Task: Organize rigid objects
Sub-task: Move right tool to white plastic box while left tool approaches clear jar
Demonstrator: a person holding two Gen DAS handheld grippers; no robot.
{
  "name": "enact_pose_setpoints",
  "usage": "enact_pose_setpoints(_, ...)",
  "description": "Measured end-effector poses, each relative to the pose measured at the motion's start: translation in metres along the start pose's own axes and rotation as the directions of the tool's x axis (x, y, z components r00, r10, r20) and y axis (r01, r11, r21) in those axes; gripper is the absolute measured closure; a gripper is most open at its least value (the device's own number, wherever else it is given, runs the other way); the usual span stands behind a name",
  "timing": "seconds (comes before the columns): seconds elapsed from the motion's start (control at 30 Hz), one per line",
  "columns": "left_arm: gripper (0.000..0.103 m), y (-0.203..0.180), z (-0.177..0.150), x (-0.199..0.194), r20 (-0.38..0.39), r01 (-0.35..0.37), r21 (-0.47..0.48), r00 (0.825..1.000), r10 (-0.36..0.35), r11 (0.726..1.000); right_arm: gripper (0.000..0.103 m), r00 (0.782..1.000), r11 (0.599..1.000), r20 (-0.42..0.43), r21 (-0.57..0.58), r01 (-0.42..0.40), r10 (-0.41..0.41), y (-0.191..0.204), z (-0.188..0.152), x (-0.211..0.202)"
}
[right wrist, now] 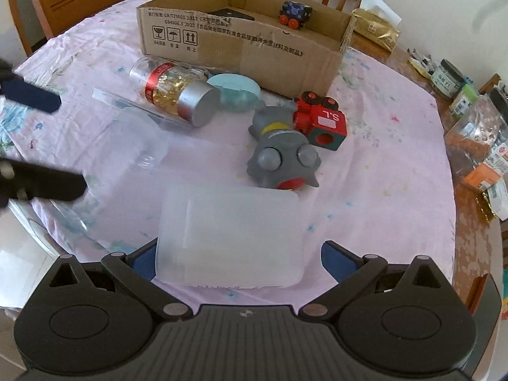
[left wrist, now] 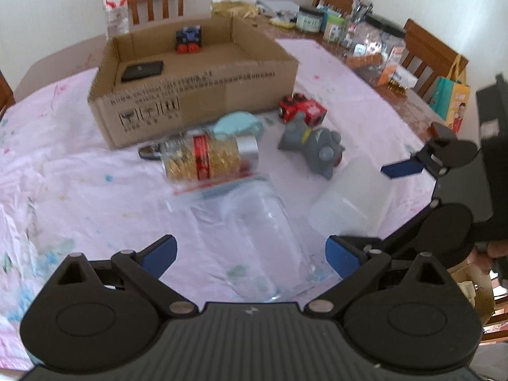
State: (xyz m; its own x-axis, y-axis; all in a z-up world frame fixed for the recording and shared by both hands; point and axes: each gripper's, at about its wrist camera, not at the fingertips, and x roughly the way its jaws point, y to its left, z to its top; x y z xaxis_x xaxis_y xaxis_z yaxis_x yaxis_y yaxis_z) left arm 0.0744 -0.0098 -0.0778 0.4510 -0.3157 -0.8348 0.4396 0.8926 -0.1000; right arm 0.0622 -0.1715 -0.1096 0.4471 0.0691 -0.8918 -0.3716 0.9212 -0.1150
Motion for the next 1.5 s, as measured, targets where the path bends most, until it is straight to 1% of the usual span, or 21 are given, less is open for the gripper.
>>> enact_pose_setpoints(0.13,0.003,-0.007,-0.008,0.014,-0.045,-0.040,-0.019,0.998,0.039,0.999,0.000,0.999,1.000,-0.016,-0.007,-0.029,0.029,-0.006,-0.003,0.007)
enact_pose_setpoints(0.17,0.003,-0.007,-0.010,0.016,-0.054,-0.057,-0.022,0.997,0.055,0.998,0.000,0.999,0.999,-0.012,0.001,-0.041,0.041,-0.008,-0.003,0.008)
enact_pose_setpoints(0.27,0.003,-0.002,-0.016,0.015,-0.072,-0.077,-0.044,0.995,0.074,0.996,0.000,0.995,0.994,-0.020,0.056,-0.091,0.093,-0.018,-0.004,0.012)
enact_pose_setpoints(0.47,0.003,0.021,-0.026,0.007,-0.091,-0.142,-0.084,0.987,0.135,0.986,0.000,0.995,0.995,0.039,0.041,-0.096,0.094,-0.018,-0.012,0.011)
enact_pose_setpoints(0.57,0.003,0.035,-0.030,0.008,-0.100,-0.188,-0.109,0.979,0.177,0.976,0.000,0.994,0.995,0.061,0.043,-0.093,0.091,-0.018,-0.014,0.010)
enact_pose_setpoints(0.63,0.003,0.044,-0.030,0.009,-0.101,-0.216,-0.122,0.974,0.205,0.969,0.000,0.994,0.995,0.070,0.046,-0.092,0.088,-0.018,-0.015,0.010)
enact_pose_setpoints(0.77,0.003,0.056,-0.024,0.016,-0.090,-0.242,-0.139,0.969,0.231,0.960,0.000,0.994,0.995,0.078,0.055,-0.084,0.080,-0.018,-0.015,0.010)
enact_pose_setpoints(0.87,0.003,0.057,-0.023,0.022,-0.092,-0.245,-0.138,0.968,0.234,0.960,0.000,0.993,0.995,0.082,0.055,-0.083,0.079,-0.017,-0.016,0.010)
enact_pose_setpoints(1.03,0.003,0.038,-0.033,0.019,-0.085,-0.160,-0.123,0.985,0.150,0.979,0.000,0.993,0.995,0.092,0.053,-0.084,0.079,-0.017,-0.017,0.009)
enact_pose_setpoints(1.13,0.003,0.024,-0.038,0.021,-0.072,-0.126,-0.125,0.990,0.117,0.984,0.000,0.990,0.995,0.117,0.046,-0.088,0.082,-0.017,-0.020,0.009)
enact_pose_setpoints(1.33,0.003,-0.002,-0.040,0.027,-0.025,-0.180,-0.105,0.984,0.178,0.978,0.000,0.982,0.995,0.166,0.030,-0.097,0.091,-0.018,-0.026,0.008)
enact_pose_setpoints(1.5,0.003,-0.012,-0.039,0.026,-0.017,-0.204,-0.170,0.979,0.204,0.964,0.000,0.978,0.994,0.183,0.014,-0.107,0.103,-0.019,-0.029,0.007)
